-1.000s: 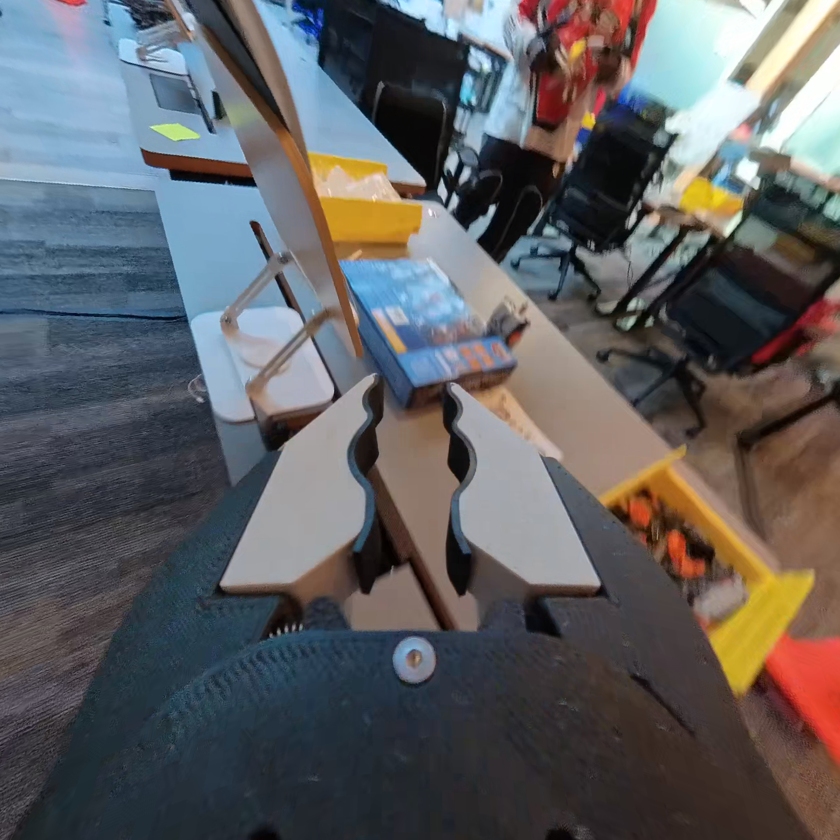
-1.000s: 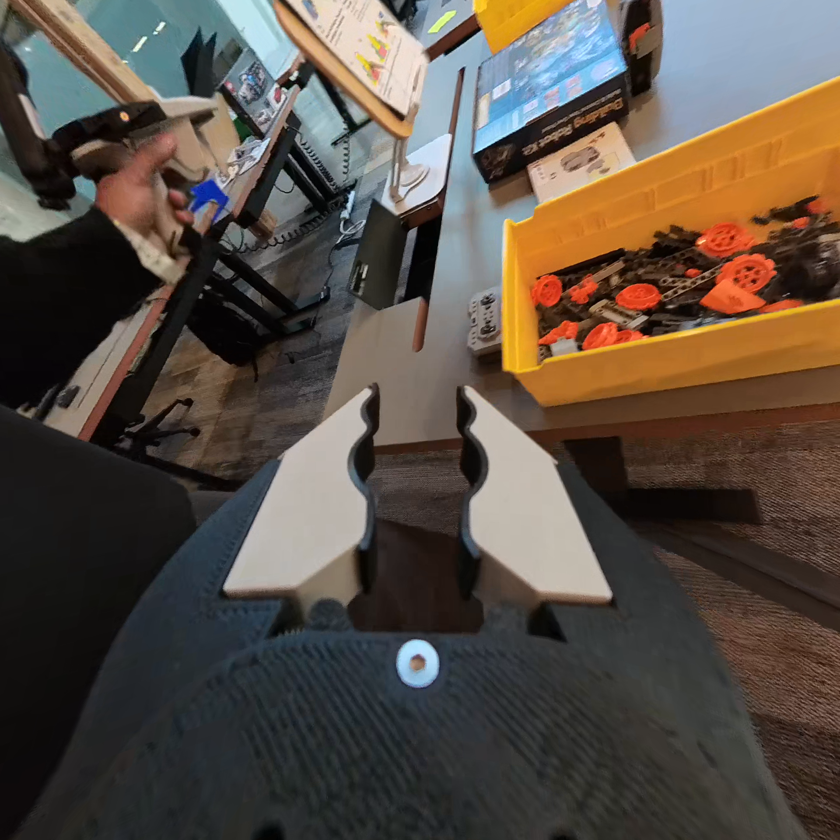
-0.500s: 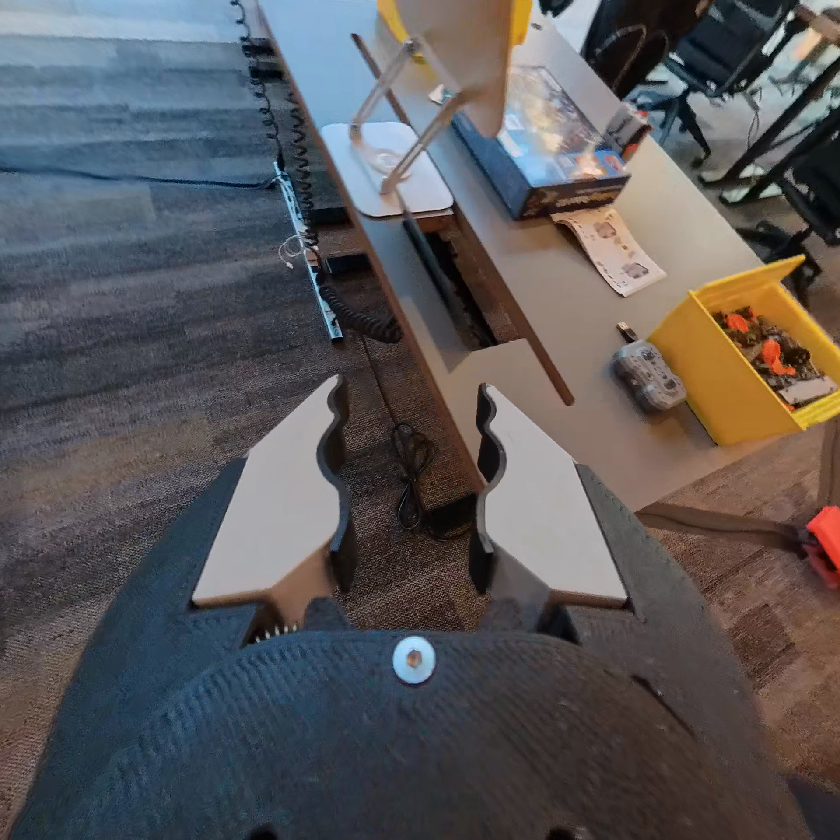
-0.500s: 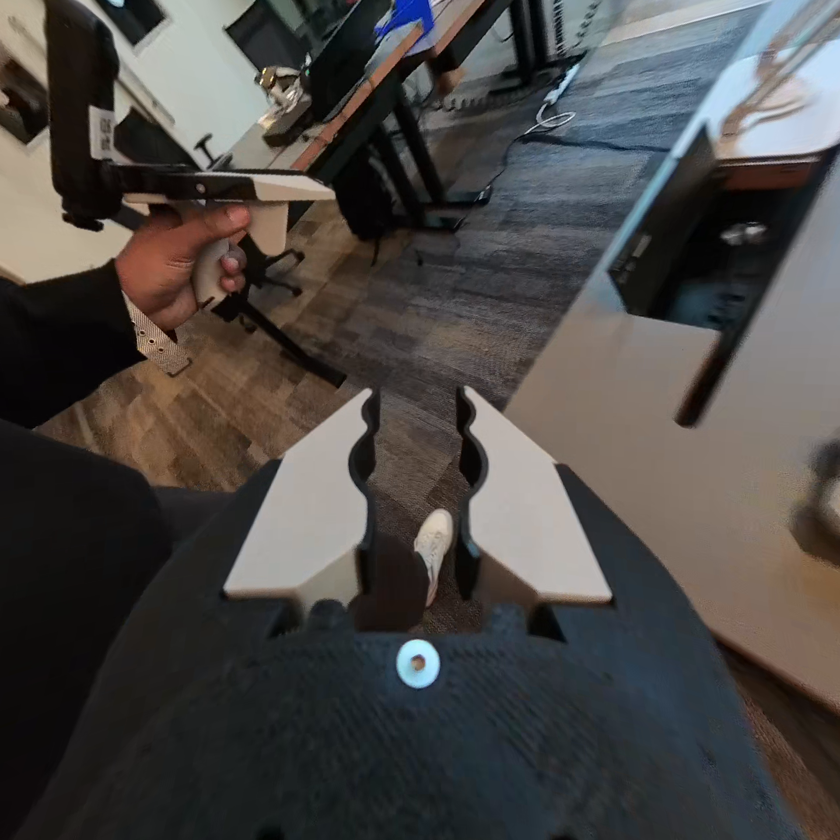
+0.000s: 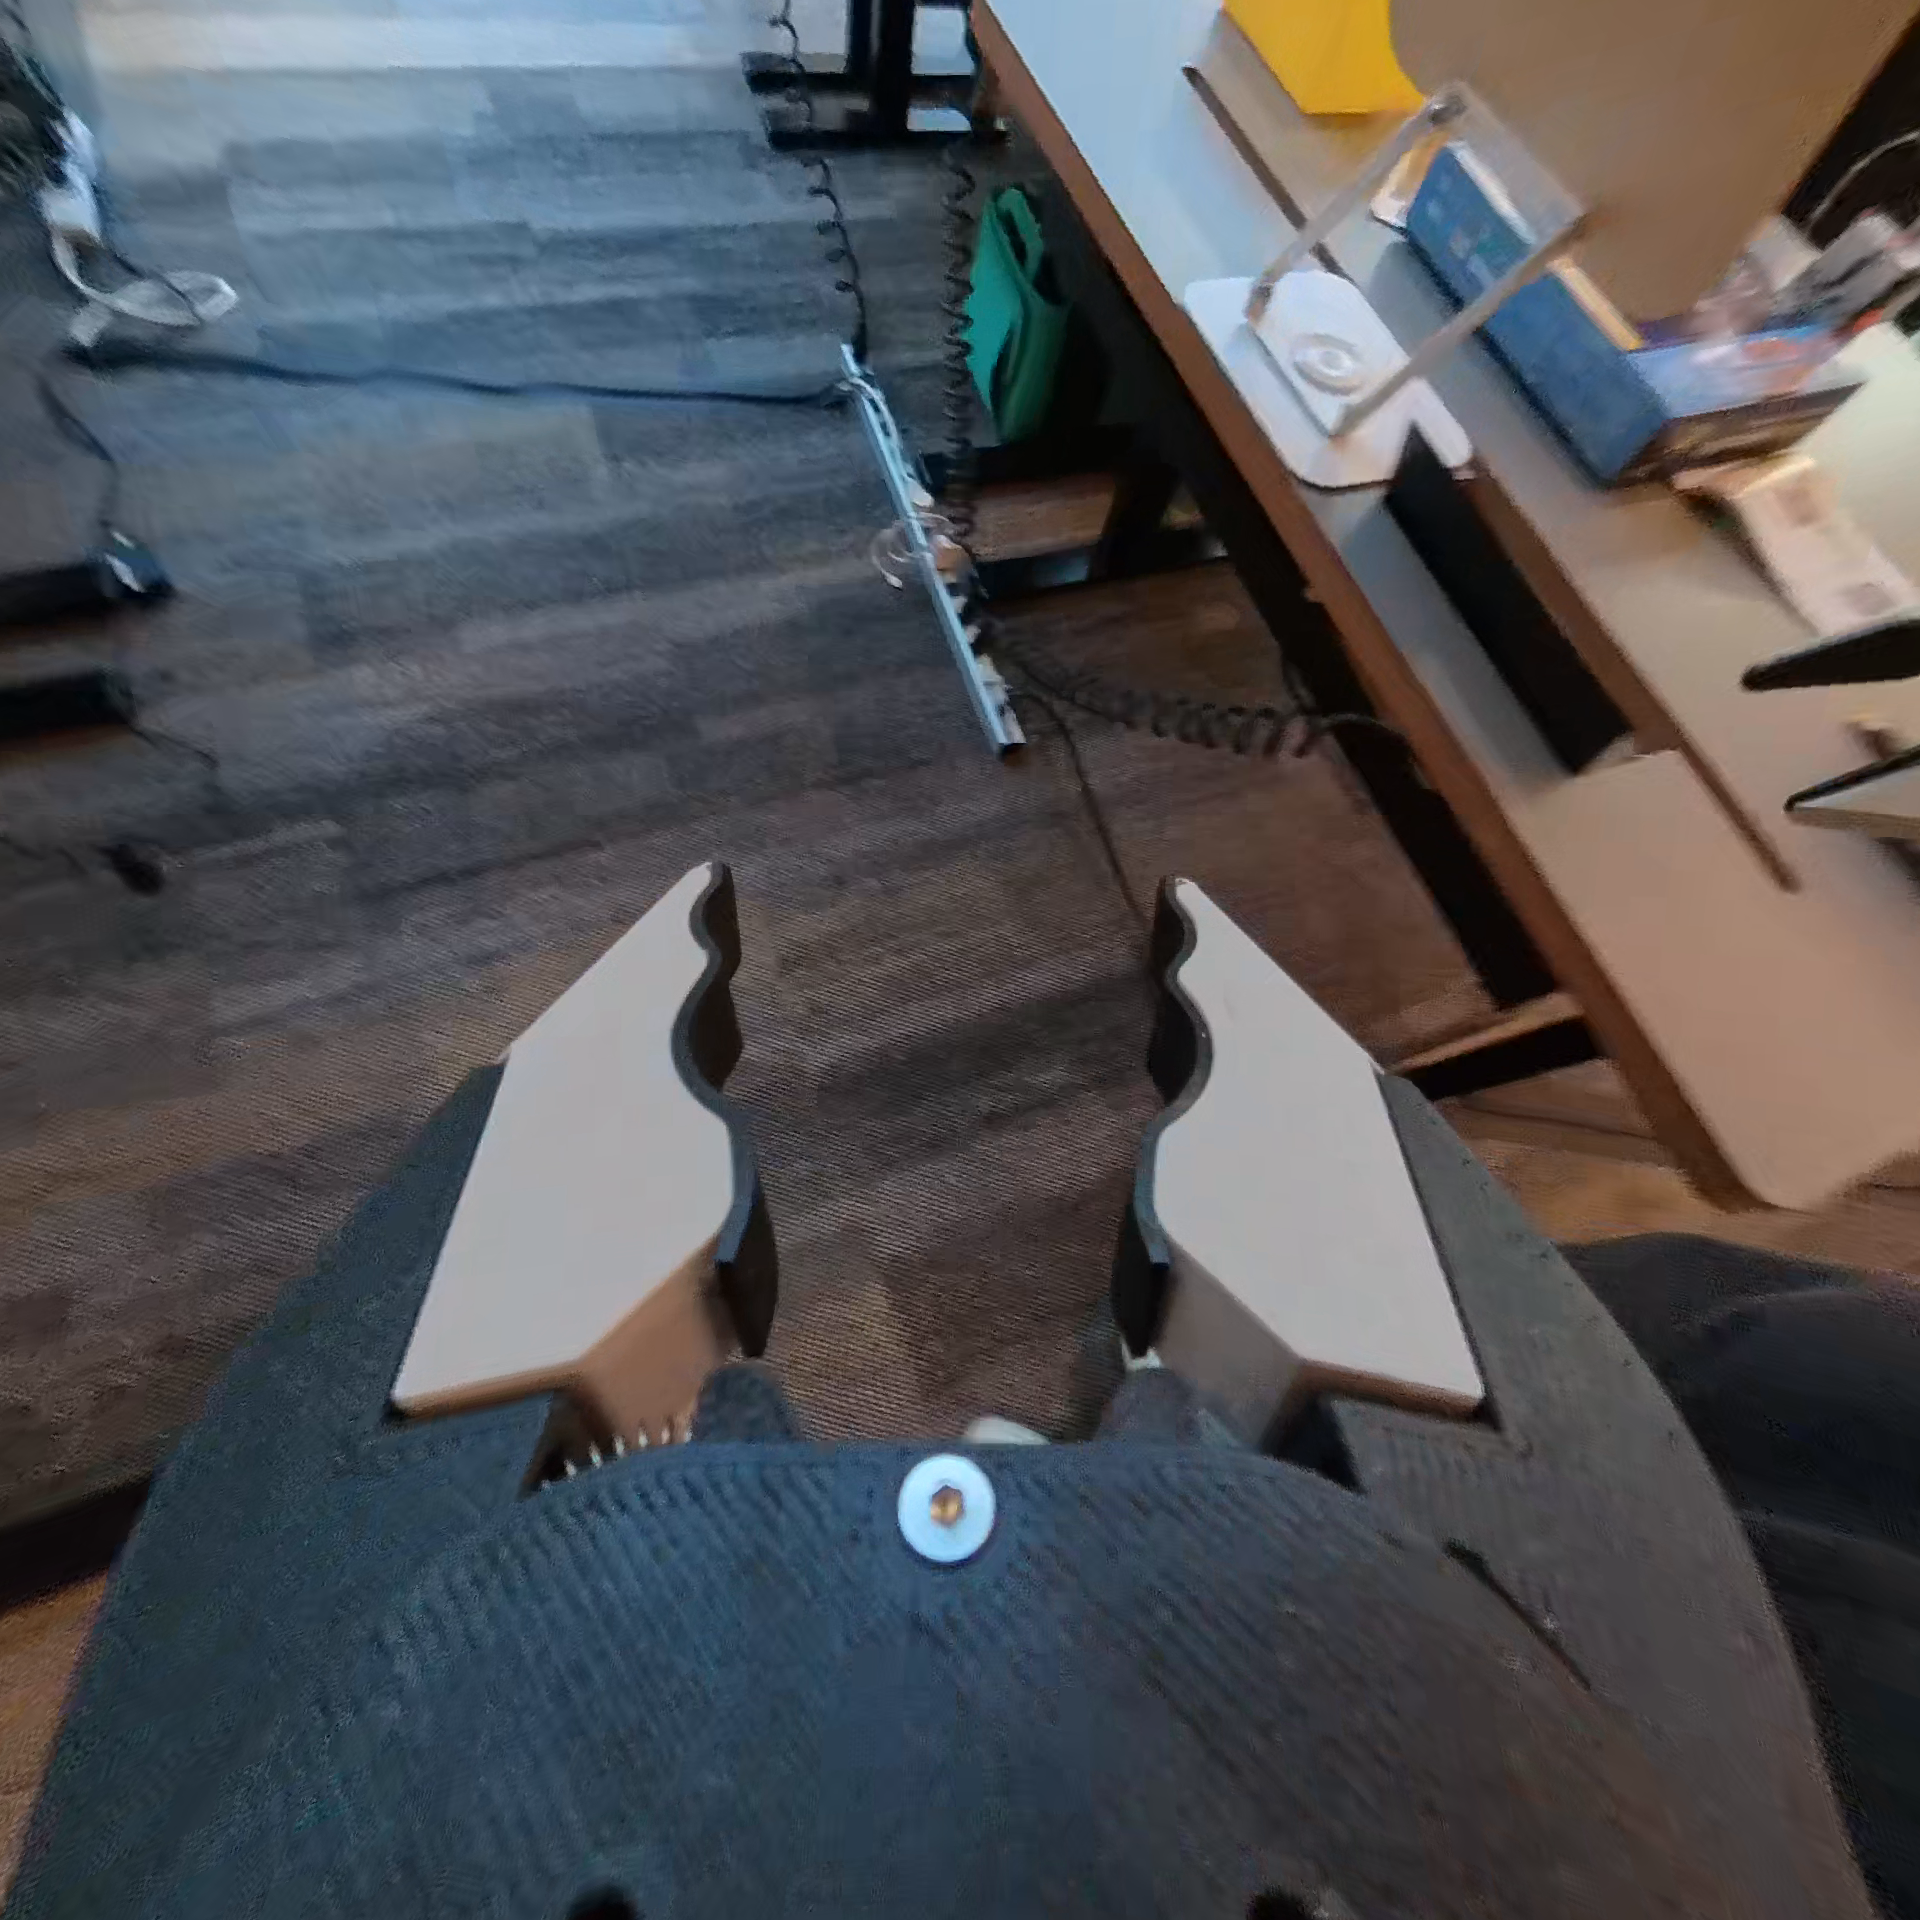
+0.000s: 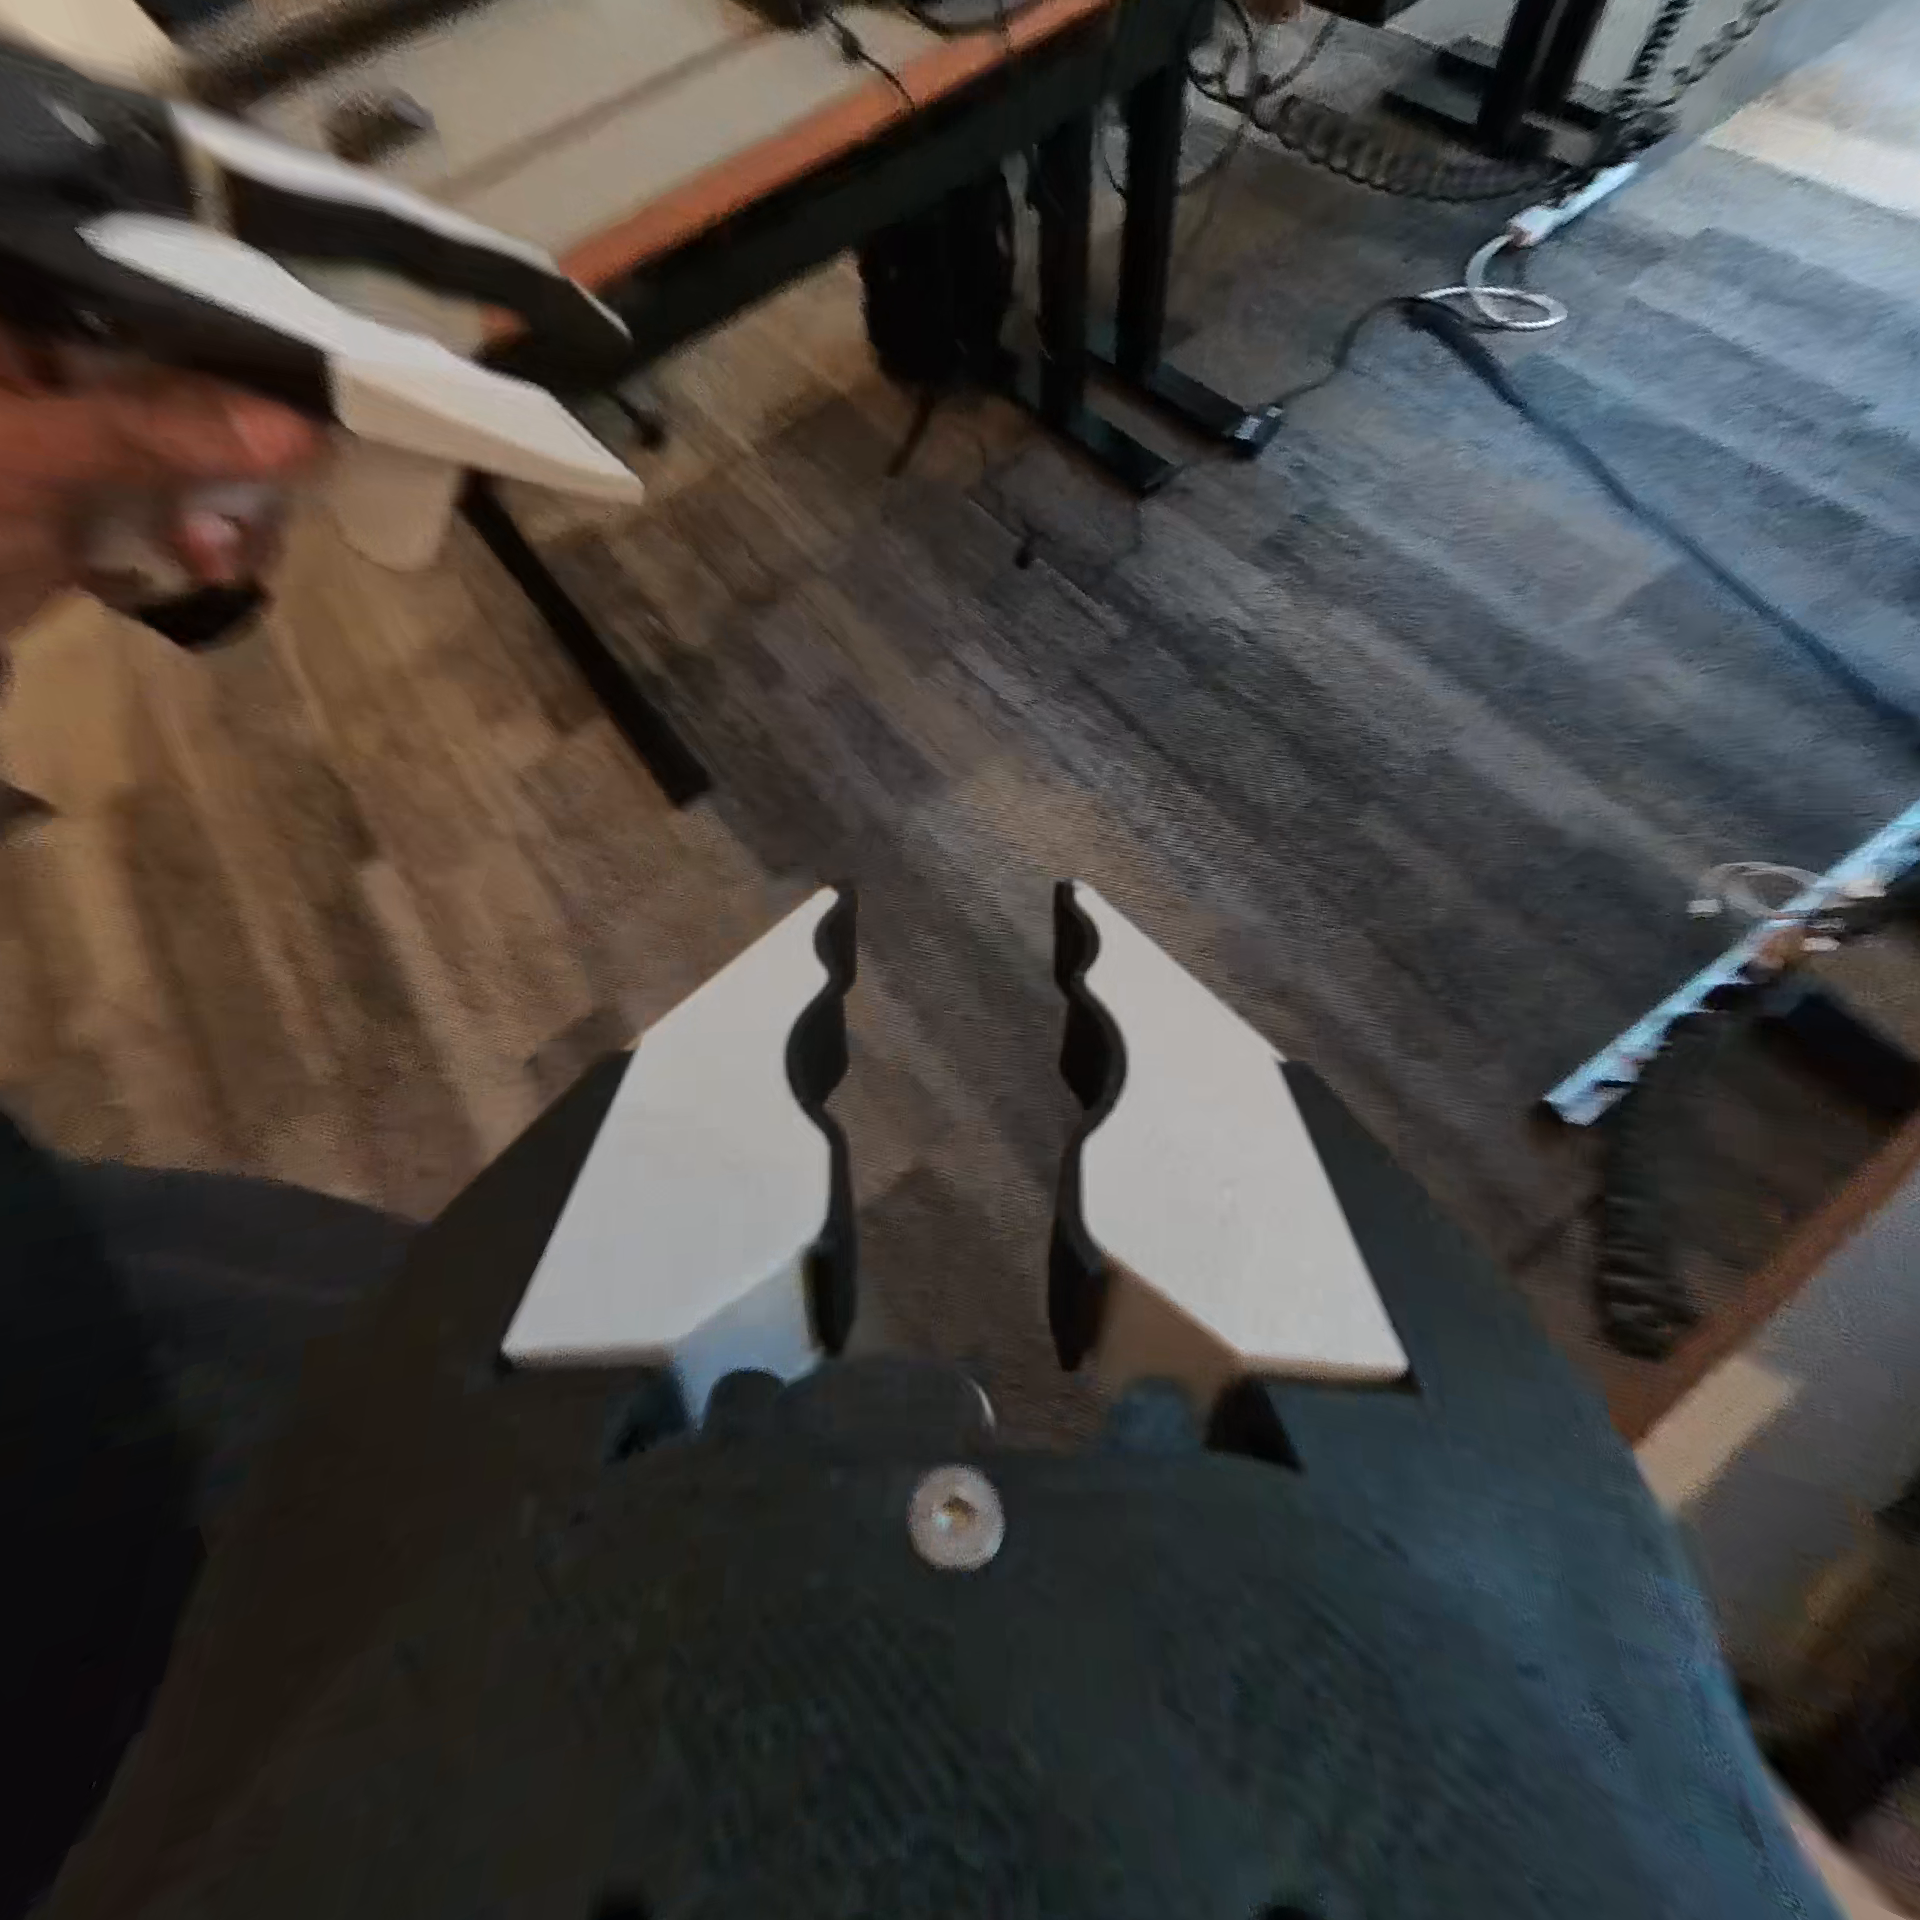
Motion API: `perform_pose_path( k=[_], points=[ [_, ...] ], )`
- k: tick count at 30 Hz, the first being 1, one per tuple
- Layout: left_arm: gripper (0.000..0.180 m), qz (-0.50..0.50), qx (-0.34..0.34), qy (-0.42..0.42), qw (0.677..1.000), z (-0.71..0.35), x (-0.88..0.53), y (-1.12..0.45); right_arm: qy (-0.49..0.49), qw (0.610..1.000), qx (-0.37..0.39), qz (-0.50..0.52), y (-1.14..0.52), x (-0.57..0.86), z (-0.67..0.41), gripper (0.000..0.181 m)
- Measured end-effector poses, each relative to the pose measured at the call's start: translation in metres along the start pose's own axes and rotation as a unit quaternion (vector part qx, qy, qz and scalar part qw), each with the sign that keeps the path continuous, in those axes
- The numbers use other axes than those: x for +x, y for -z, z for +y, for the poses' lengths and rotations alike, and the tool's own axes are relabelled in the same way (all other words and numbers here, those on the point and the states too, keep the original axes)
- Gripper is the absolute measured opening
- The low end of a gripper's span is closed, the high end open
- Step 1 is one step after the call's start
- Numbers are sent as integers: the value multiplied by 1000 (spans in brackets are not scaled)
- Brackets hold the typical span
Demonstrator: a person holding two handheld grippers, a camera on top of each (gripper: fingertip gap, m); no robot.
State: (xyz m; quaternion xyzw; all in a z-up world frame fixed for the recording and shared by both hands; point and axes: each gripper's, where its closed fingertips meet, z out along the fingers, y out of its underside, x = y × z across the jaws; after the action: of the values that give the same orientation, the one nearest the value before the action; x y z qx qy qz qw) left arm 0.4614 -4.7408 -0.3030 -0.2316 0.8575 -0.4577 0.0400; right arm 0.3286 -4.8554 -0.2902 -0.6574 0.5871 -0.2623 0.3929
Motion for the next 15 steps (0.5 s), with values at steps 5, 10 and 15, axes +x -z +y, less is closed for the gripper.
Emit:
perform_pose_path(
  k=[5, 10, 15],
  points=[
    [91, -9, 14, -24, 1000, -55, -52, -70, 27, 993, 1, 113, -70, 86, -36, 41],
    [97, -1, -13, -84, 996, -112, -103, -163, 13, 990, 27, 139, -161, 189, -97, 46],
    [98, -3, 8, -110, 994, -228, -161, -235, -1, 986, 76, 147, -214, 294, -216, 50]
  ],
)
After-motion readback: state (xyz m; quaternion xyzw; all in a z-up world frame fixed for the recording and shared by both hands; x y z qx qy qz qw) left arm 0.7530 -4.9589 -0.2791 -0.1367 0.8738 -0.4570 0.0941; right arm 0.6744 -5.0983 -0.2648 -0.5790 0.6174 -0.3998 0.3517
